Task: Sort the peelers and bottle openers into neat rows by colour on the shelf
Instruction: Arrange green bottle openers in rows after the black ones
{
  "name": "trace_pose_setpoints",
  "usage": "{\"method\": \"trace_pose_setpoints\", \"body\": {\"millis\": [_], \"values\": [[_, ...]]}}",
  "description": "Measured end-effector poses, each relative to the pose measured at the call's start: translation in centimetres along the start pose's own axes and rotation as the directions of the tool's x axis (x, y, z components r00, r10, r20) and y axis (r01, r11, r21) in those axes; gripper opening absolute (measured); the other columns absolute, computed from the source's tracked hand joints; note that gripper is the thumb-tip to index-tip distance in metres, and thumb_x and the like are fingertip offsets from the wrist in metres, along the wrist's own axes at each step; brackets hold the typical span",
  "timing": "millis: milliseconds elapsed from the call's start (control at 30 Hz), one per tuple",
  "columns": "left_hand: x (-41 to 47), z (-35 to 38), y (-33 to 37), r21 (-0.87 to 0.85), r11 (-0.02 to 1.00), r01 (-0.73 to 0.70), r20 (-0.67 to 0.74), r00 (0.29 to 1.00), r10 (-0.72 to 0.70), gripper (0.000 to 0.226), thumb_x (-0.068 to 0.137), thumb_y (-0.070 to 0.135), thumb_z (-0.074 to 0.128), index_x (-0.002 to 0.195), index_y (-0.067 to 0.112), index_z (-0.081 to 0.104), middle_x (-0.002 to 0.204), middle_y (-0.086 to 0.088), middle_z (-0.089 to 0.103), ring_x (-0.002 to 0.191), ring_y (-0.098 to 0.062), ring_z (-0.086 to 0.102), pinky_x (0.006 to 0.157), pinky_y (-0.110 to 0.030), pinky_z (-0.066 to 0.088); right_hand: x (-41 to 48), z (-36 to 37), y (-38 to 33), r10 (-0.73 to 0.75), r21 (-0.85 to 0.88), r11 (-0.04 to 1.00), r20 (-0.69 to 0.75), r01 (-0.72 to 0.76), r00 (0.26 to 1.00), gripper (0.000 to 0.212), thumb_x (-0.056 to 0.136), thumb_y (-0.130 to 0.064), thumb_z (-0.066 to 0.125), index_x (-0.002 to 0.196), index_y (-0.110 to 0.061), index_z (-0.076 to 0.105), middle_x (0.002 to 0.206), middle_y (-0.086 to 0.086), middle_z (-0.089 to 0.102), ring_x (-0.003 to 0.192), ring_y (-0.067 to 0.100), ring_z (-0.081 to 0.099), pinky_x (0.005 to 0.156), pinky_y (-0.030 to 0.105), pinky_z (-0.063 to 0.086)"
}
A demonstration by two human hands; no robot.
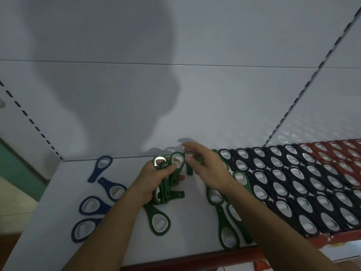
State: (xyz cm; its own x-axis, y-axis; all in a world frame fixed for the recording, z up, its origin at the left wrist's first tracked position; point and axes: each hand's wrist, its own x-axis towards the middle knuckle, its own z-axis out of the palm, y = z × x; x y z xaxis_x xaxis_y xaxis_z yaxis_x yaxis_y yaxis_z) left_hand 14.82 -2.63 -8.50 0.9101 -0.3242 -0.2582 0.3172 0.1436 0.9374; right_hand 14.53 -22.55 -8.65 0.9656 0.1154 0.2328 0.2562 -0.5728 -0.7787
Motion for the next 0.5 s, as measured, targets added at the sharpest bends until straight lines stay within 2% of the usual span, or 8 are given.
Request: {"method": "trace_pose_setpoints", "body": {"millis": [67,133,200,267,367,433,500], "values": [[-0.4,0.3,0.1,0.097,0.994,-0.044,0.023,0.999,0.042,0.036,0.082,0.022,0.078,0.113,0.007,0.072,0.104,-0.016,0.077,0.091,-0.039,0.076,0.081,-0.041,0.061,0.0,0.2,-0.4,0.051,0.078,0.996,0.010,-0.051,0.999,0.039,0.094,-0.018,0.072,0.133,-0.023,0.064,0.113,-0.009,0.068,0.082,0.004,0.065,0.072,0.016,0.052],[-0.4,0.4,0.0,0.142,0.986,-0.086,0.009,0.996,0.085,0.020,0.088,0.010,0.075,0.107,0.003,0.073,0.097,-0.018,0.077,0.085,-0.038,0.076,0.073,-0.035,0.060,0.1,0.2,-0.1,0.108,0.134,0.986,-0.031,-0.103,0.994,0.036,0.090,-0.012,0.076,0.125,-0.019,0.069,0.096,-0.006,0.069,0.069,0.007,0.061,0.066,0.018,0.050],[-0.4,0.5,-0.3,0.166,0.980,-0.107,0.003,0.994,0.108,0.014,0.094,0.004,0.069,0.106,0.000,0.073,0.095,-0.020,0.077,0.081,-0.038,0.076,0.069,-0.033,0.060,-0.1,-0.1,0.1,0.183,0.235,0.957,-0.022,-0.173,0.983,0.028,0.090,-0.008,0.075,0.117,-0.014,0.073,0.082,0.000,0.068,0.065,0.012,0.059,0.064,0.025,0.049],[-0.3,0.7,-0.5,0.202,0.973,-0.111,-0.030,0.992,0.119,0.014,0.097,0.009,0.066,0.105,0.001,0.074,0.093,-0.019,0.077,0.080,-0.034,0.076,0.066,-0.032,0.060,-0.6,-0.8,-0.1,0.212,0.277,0.938,0.007,-0.206,0.977,0.017,0.092,-0.005,0.071,0.108,-0.012,0.076,0.077,0.005,0.069,0.063,0.012,0.058,0.063,0.030,0.050],[0.2,1.1,-0.9,0.251,0.966,-0.065,-0.139,0.985,0.103,0.017,0.102,0.015,0.060,0.101,0.006,0.075,0.093,-0.014,0.078,0.066,-0.022,0.072,0.060,-0.031,0.058,-1.2,-2.6,-0.3,0.232,0.315,0.928,-0.066,-0.200,0.971,0.010,0.095,-0.004,0.066,0.095,-0.010,0.074,0.073,0.003,0.066,0.061,0.011,0.055,0.060,0.030,0.048],[0.7,1.2,-1.5,0.374,0.925,-0.064,-0.102,0.989,0.109,0.020,0.104,0.017,0.056,0.100,0.013,0.076,0.092,-0.012,0.078,0.064,-0.023,0.071,0.066,-0.038,0.061,-1.5,-4.0,0.2,0.233,0.287,0.937,-0.094,-0.197,0.968,0.011,0.097,-0.005,0.064,0.094,-0.012,0.072,0.067,-0.002,0.062,0.058,0.012,0.052,0.057,0.030,0.045],[1.0,1.1,-1.8,0.467,0.881,-0.069,-0.060,0.992,0.110,0.023,0.102,0.022,0.056,0.096,0.022,0.077,0.081,-0.011,0.077,0.067,-0.025,0.074,0.078,-0.043,0.061,-2.0,-4.7,0.6,0.227,0.218,0.953,-0.063,-0.209,0.972,0.014,0.099,-0.007,0.063,0.097,-0.017,0.073,0.067,-0.002,0.062,0.057,0.013,0.051,0.055,0.032,0.046]]}}
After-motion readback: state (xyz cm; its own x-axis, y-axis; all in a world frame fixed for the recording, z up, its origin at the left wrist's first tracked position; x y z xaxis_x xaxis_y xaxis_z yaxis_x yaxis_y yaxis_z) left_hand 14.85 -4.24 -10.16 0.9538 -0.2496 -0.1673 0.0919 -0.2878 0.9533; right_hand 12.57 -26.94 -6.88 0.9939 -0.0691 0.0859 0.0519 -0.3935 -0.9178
